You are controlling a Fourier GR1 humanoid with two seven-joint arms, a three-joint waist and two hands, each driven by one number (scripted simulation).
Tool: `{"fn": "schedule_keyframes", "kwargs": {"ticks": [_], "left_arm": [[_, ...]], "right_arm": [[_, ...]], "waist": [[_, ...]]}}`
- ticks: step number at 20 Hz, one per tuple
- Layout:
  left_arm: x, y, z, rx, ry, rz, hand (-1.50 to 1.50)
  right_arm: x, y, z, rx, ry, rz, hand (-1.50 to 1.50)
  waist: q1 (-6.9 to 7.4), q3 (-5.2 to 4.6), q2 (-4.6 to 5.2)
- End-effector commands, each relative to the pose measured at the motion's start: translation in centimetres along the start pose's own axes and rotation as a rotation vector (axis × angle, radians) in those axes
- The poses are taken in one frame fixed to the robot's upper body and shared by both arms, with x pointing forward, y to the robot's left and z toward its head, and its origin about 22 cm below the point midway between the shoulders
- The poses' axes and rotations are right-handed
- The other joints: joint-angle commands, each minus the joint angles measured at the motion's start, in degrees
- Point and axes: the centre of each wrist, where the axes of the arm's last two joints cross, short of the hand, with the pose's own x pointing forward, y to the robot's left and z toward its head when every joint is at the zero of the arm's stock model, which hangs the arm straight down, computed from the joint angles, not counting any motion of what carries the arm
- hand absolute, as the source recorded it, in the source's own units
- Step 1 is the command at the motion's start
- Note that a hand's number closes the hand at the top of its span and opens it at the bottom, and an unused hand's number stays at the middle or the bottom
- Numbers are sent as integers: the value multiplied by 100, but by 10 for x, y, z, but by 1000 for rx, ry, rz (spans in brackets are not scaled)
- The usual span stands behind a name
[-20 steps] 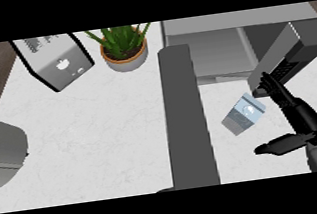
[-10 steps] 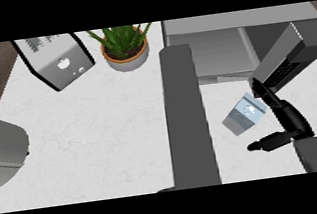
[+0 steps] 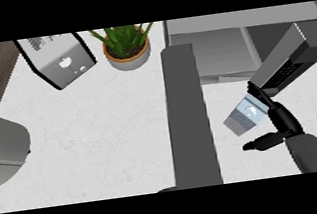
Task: Pick up the milk, place it into the microwave and close the microwave
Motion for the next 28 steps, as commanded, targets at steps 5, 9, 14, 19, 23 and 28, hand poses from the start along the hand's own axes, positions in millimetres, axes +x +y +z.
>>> {"fn": "schedule_keyframes", "kwargs": {"ticks": [5,9,14,19,23,28], "left_arm": [[-5,-12,-3,-27,-32,7,-150],[4,-17,-2,-22,-4,10,-150],[2,3,-10,-30,-2,33,-150],[2,-2,-1,-29,1,19,-150],[1,6,6,-17,5,31,-150],[3,7,11,-10,16,35,-150]], "right_arm": [[3,2,-18,21,-56,-126,150],[-3,25,-15,84,-91,-129,150],[0,37,-25,82,-149,-125,150],[0,51,-28,120,-175,-224,150],[-17,59,9,-175,-130,-168,150],[-16,85,1,-304,-101,-129,150]], "waist": [[35,6,31],[50,9,27],[38,11,46],[31,5,17],[-54,-3,-16],[-35,-5,-12]]}}
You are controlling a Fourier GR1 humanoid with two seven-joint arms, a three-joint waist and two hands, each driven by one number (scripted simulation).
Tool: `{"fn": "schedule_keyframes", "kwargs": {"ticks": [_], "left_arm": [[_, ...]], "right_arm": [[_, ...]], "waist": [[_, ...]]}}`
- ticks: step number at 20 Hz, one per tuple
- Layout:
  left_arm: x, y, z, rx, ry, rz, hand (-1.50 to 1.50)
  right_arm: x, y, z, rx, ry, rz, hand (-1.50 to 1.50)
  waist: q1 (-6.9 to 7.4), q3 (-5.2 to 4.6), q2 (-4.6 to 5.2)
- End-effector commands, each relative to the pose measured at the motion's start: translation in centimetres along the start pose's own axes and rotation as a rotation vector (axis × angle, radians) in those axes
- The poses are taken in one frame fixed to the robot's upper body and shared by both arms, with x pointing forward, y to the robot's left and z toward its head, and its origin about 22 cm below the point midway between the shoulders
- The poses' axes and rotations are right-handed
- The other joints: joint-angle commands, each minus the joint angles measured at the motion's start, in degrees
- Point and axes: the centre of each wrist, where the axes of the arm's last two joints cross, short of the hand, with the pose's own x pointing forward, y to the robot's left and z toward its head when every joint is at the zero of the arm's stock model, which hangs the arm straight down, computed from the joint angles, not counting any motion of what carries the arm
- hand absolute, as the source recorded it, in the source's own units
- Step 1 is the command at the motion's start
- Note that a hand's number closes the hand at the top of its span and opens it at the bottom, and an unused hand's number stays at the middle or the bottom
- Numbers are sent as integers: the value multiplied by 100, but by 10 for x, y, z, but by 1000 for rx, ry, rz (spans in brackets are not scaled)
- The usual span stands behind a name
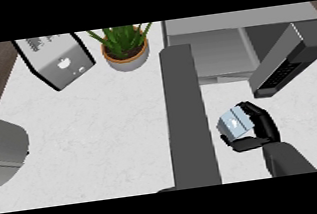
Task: Pick up the milk, place it into the microwave and close the microwave
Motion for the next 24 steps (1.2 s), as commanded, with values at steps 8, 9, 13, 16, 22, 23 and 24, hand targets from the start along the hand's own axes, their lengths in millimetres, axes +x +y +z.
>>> {"fn": "schedule_keyframes", "kwargs": {"ticks": [8,9,13,16,22,23,24], "left_arm": [[-20,5,1,-13,42,14,-150],[-8,13,4,-4,36,11,-150],[-3,15,-16,-15,35,-4,-150],[-11,10,5,-26,45,-2,-150],[-17,14,-16,-35,28,11,-150],[-16,11,-26,-34,20,4,-150],[-22,5,-23,-61,20,6,-150]], "right_arm": [[28,-3,-56,-74,-127,99,150],[20,27,-48,-86,-150,107,150],[52,-11,-93,-85,-130,132,150],[67,-3,-116,-103,-98,165,150],[87,-23,-136,-92,-82,205,150],[104,-24,-154,-103,-73,197,150],[93,-29,-142,-95,-63,215,150]], "waist": [[-3,16,25],[1,16,15],[12,19,41],[130,19,56],[205,27,119],[209,30,138],[281,33,171]]}}
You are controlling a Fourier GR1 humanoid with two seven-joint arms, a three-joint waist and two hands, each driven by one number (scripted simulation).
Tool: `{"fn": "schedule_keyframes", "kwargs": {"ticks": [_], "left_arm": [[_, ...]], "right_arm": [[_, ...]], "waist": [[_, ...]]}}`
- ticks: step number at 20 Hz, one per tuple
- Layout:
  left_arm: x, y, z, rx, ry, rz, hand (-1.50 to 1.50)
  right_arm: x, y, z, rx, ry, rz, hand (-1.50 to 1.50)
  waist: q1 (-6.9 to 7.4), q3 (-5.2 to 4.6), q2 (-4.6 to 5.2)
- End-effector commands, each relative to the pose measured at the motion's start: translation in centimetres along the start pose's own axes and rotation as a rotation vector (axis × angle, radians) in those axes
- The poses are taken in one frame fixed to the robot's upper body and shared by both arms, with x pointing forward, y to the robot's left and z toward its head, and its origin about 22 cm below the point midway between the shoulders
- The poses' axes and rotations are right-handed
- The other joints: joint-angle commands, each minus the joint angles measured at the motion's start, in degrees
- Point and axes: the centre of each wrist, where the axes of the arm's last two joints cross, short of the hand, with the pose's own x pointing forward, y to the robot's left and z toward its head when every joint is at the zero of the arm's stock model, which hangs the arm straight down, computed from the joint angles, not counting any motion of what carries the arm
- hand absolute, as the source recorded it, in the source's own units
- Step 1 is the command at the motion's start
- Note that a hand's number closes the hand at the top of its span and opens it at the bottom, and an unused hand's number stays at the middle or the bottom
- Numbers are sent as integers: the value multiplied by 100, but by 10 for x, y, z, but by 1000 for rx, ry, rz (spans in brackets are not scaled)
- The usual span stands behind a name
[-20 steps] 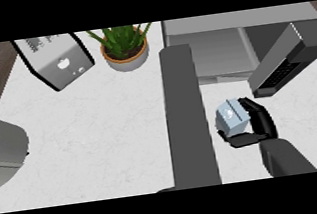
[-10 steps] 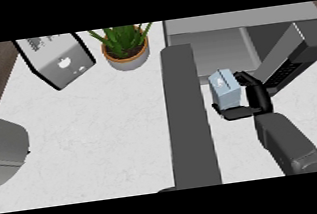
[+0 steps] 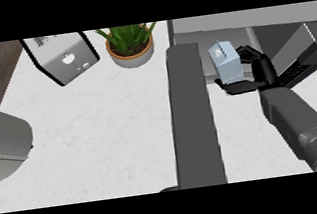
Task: Pick up the milk, place it into the microwave and close the microwave
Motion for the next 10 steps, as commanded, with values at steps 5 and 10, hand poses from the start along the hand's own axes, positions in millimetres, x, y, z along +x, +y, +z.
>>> {"fn": "schedule_keyframes", "kwargs": {"ticks": [5,10], "left_arm": [[0,7,-15,-26,-17,-3,-150],[2,13,-23,-60,-20,7,-150]], "right_arm": [[26,-19,-34,-31,-22,140,150],[39,-38,-47,-131,-5,255,150]], "waist": [[241,12,113],[321,18,169]]}}
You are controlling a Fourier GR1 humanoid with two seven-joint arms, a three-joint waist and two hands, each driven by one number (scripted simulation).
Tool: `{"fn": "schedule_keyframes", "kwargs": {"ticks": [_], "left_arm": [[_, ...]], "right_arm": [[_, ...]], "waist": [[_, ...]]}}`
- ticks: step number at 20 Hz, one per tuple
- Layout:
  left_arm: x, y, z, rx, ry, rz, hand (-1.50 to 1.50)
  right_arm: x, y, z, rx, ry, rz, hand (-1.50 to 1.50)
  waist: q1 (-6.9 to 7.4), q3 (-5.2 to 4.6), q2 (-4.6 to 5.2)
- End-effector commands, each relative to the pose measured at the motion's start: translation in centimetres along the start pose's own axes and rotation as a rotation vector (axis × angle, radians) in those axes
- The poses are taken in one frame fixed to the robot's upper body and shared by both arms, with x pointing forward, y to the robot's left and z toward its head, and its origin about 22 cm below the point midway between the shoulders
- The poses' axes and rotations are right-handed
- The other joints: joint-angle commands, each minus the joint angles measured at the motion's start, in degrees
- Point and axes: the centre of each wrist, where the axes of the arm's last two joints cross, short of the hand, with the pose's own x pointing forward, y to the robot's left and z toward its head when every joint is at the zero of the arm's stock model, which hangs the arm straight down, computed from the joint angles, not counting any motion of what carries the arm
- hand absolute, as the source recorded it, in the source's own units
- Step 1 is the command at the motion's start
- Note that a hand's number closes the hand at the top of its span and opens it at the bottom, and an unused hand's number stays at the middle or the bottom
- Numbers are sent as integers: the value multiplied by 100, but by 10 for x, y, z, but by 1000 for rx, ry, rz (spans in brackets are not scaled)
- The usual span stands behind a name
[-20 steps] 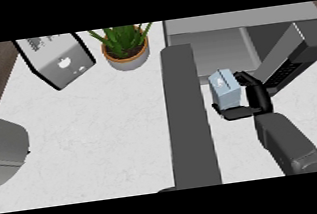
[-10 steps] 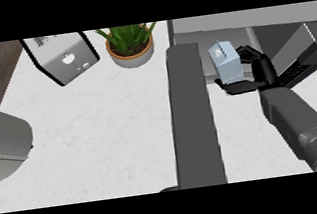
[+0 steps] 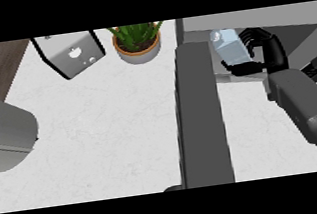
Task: Pick up the milk, place it into the microwave and close the microwave
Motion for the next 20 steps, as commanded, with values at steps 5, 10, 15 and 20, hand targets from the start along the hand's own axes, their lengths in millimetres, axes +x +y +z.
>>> {"fn": "schedule_keyframes", "kwargs": {"ticks": [5,10,15,20], "left_arm": [[-4,2,-13,-28,-15,27,-150],[3,0,-20,-49,-11,-8,-150],[-3,4,-24,-55,-19,-4,-150],[-4,7,-29,-62,-25,-5,-150]], "right_arm": [[15,-29,-22,-90,28,135,150],[14,-41,-24,-148,31,170,150],[19,-41,-28,-189,45,150,150],[18,-56,-29,-185,39,170,150]], "waist": [[198,11,116],[312,29,180],[388,33,264],[398,29,275]]}}
